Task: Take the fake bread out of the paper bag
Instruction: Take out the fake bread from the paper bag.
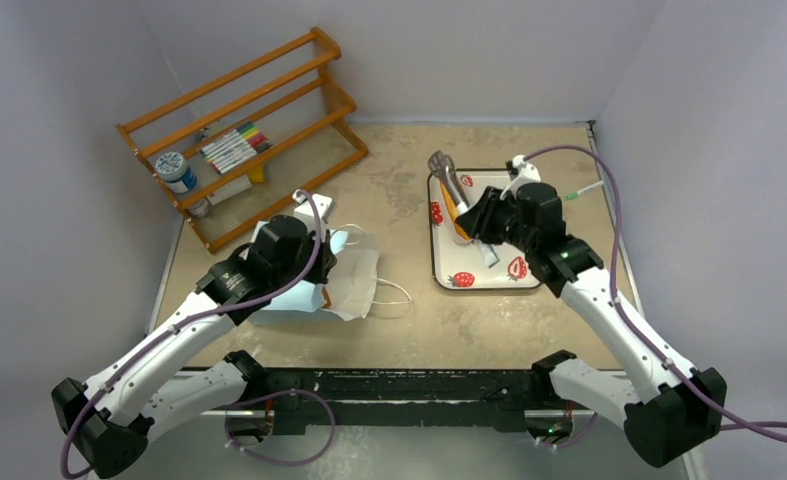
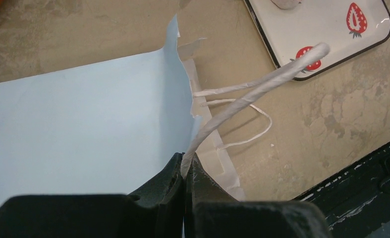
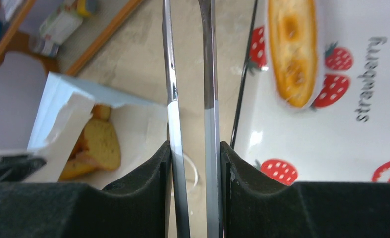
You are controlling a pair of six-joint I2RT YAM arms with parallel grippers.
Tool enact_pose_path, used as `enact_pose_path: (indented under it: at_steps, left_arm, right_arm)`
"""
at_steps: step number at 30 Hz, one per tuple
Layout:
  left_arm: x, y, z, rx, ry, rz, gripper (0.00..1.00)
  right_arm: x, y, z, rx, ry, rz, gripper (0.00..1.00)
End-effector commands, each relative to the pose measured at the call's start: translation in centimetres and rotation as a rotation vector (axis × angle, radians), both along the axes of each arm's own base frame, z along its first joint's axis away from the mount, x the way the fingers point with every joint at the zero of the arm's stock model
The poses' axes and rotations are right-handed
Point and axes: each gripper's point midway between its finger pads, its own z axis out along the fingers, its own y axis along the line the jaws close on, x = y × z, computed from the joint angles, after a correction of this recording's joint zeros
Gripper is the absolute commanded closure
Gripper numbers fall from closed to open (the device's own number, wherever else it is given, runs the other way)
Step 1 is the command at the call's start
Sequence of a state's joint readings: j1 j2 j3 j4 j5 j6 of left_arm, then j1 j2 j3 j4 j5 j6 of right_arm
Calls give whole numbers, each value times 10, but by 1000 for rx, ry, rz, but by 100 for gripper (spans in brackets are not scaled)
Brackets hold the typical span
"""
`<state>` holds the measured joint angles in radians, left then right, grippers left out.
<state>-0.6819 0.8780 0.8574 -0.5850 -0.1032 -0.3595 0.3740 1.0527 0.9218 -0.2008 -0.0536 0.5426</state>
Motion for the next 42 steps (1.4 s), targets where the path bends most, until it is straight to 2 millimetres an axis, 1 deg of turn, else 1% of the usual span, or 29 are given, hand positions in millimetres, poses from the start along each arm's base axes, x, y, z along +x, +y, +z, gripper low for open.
enact_pose_path:
  at_steps: [1, 5, 8, 11, 15, 18, 19, 22, 25, 27, 30, 32, 36, 39, 42]
  left_arm:
    - [16, -16, 29, 0, -99, -73, 100]
    - [26, -16, 29, 56, -109, -78, 100]
    - [34, -14, 24, 112, -111, -71, 100]
    - [41, -14, 22, 142, -116, -60, 100]
    - [42, -23, 11, 185, -103, -90, 100]
    - [38, -37, -1, 220, -96, -142, 100]
    - [35, -44, -7, 233, -93, -171, 100]
    - [26, -62, -19, 293, -91, -257, 100]
    - [16, -80, -26, 370, -100, -347, 100]
    - [9, -88, -25, 416, -119, -398, 100]
    - [0, -94, -26, 468, -138, -444, 100]
    - [-2, -93, -25, 493, -154, -450, 100]
    - [-1, -82, -20, 520, -184, -410, 100]
    - [-1, -72, -15, 533, -198, -384, 100]
    - [-2, -68, -16, 546, -188, -377, 100]
  right_arm:
    - [-39, 29, -9, 62, 45, 135, 86]
    - [-68, 50, -17, 88, 62, 255, 86]
    - [-84, 61, -23, 110, 70, 345, 86]
    - [-100, 70, -41, 121, 118, 431, 86]
    - [-117, 82, -61, 122, 162, 541, 86]
    - [-126, 90, -78, 123, 202, 603, 86]
    - [-129, 93, -85, 124, 220, 624, 86]
    - [-135, 98, -97, 126, 248, 656, 86]
    - [-136, 102, -110, 122, 271, 684, 86]
    - [-139, 106, -115, 127, 289, 715, 86]
    - [-141, 109, -112, 135, 289, 739, 86]
    - [-144, 109, -114, 134, 296, 750, 85]
    - [-155, 108, -121, 155, 331, 776, 82]
    - [-162, 109, -120, 182, 344, 795, 79]
    - [-169, 109, -121, 198, 359, 827, 77]
